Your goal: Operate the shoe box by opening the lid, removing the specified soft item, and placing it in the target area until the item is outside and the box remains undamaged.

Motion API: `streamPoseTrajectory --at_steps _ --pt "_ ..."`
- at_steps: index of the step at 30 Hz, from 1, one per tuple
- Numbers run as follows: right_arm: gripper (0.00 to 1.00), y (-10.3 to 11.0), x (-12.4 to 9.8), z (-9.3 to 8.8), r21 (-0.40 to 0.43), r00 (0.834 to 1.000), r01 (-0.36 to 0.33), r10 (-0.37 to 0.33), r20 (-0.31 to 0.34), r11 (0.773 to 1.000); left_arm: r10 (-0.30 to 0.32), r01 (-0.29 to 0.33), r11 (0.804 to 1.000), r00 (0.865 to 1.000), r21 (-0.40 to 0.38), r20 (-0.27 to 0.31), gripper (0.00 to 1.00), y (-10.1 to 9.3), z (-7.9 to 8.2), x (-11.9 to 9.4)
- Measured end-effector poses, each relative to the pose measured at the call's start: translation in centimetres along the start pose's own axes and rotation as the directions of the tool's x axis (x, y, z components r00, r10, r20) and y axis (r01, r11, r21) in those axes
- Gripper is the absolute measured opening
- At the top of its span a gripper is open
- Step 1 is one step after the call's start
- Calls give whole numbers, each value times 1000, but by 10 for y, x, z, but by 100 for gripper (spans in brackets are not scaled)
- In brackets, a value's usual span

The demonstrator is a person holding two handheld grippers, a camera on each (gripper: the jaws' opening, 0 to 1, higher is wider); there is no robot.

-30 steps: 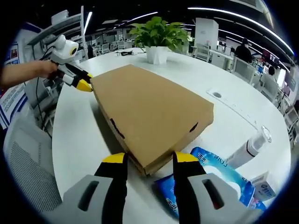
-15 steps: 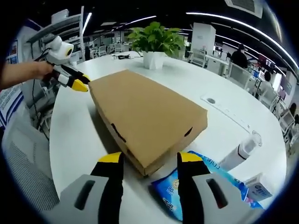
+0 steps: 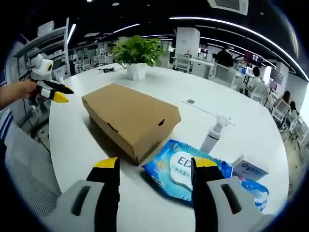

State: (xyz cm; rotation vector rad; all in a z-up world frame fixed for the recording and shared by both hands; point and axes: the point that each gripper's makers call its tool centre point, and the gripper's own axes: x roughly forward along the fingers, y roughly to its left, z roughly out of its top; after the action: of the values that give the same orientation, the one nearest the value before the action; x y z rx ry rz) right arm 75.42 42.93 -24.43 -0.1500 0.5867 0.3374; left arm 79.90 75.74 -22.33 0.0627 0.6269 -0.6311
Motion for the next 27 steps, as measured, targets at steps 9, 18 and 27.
streamPoseTrajectory --at_steps 9,18,27 --pt "66 -28 -49 -26 67 995 104 -103 -16 992 -39 38 997 999 70 18 76 -29 0 -20" --pt "72 -27 -89 -32 94 990 142 -142 1 985 -62 60 994 998 90 25 85 -56 -10 -38" --pt "81 -17 -117 -39 74 988 153 -155 13 985 -51 46 991 998 124 33 95 -71 -20 -65"
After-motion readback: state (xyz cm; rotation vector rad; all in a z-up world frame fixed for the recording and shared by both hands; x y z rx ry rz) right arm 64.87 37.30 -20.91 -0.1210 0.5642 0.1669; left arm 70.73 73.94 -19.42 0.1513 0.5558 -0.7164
